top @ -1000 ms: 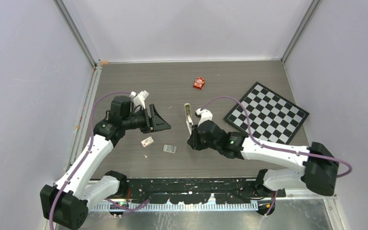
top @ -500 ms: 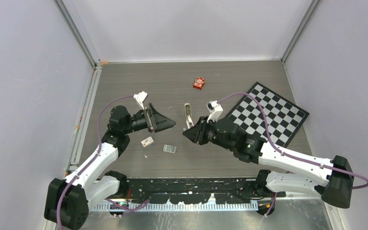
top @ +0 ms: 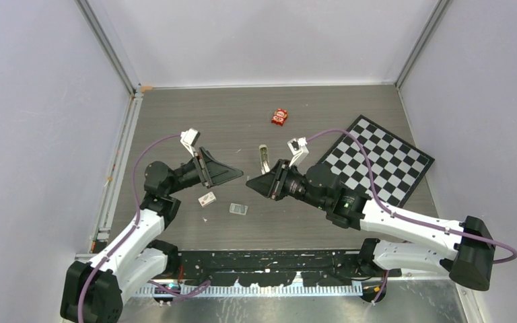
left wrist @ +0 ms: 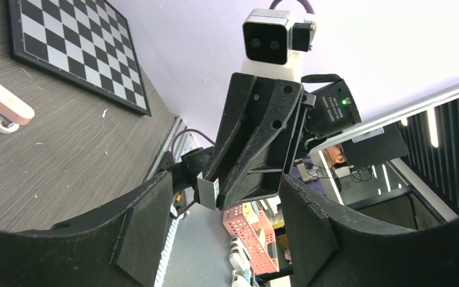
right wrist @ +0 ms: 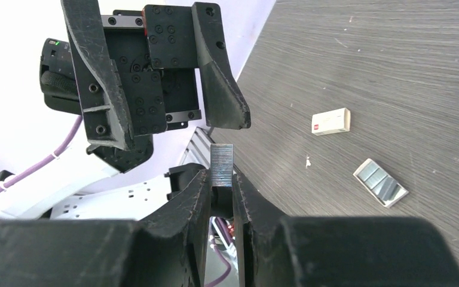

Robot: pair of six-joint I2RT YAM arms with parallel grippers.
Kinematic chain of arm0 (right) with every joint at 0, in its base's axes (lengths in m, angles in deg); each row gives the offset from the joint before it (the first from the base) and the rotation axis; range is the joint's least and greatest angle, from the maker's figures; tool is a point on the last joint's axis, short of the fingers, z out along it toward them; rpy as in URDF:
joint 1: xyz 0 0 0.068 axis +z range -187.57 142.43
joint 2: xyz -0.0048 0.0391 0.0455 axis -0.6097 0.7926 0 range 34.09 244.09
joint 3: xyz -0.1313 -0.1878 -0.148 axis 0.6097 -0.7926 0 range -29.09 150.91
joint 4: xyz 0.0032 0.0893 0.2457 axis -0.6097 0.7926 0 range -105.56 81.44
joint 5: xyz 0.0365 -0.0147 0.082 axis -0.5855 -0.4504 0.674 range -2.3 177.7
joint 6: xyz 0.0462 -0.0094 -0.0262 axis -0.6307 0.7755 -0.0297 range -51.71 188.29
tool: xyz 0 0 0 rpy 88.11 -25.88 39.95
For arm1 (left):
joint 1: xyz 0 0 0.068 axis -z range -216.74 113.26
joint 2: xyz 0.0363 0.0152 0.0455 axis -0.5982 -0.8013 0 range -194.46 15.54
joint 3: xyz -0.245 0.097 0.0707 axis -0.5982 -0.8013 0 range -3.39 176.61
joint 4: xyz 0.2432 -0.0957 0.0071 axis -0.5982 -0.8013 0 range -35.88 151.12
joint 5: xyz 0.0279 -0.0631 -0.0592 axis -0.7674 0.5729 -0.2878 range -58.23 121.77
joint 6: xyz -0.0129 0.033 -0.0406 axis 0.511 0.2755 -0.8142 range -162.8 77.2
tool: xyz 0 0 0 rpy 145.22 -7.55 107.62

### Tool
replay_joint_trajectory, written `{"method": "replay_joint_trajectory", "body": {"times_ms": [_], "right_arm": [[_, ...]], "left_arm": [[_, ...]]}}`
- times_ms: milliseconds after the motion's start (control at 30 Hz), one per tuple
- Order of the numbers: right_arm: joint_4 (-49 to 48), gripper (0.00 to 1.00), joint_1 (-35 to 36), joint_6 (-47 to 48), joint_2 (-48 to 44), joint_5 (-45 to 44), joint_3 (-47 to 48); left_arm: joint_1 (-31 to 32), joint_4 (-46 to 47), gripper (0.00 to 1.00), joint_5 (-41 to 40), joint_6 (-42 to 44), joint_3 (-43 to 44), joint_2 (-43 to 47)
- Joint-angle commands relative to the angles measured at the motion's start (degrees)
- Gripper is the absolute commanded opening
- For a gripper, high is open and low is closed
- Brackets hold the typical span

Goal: Load the staples into the stapler

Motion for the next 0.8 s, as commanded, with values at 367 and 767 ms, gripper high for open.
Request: {"method": "replay_joint_trajectory", "body": {"times_ms": [367,767], "right_arm": [[-8.28,0.25,-0.12,-2.35,0.83,3.89,1.19],[-10.0,0.26,-0.12,-2.3,2.11,3.75,2.46]], "left_arm": [[1.05,12.93,0.6,-1.55,-8.74,-1.22,-1.11],[1.96,12.93,0.51,-1.89,-9.45,-1.35,-0.47]]}}
